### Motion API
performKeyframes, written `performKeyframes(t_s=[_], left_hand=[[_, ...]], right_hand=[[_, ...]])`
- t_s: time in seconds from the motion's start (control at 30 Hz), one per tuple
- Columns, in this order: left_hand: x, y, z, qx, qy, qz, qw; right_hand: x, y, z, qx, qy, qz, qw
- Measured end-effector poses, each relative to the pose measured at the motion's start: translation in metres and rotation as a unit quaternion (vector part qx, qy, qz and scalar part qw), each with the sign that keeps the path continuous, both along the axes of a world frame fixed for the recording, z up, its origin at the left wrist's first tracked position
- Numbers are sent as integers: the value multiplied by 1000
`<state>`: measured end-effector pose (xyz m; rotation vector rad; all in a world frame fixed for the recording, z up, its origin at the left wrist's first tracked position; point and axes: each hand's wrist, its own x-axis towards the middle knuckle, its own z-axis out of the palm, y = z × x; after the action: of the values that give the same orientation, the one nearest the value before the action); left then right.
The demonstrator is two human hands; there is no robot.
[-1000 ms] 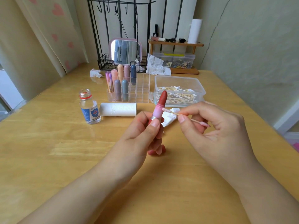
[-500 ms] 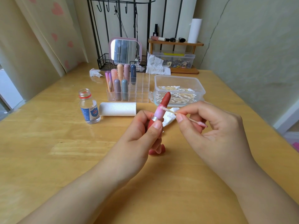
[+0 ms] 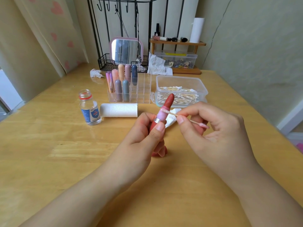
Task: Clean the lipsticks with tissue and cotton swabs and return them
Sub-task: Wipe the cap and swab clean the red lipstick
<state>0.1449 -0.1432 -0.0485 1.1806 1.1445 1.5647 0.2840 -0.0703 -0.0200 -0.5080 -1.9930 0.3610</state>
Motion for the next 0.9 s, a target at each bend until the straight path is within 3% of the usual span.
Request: performKeyframes(t_s=[0.9], left_hand=[[-1, -2, 2, 12, -33, -42, 998]], right_hand=[[6, 8, 1, -104, 28, 67, 992]])
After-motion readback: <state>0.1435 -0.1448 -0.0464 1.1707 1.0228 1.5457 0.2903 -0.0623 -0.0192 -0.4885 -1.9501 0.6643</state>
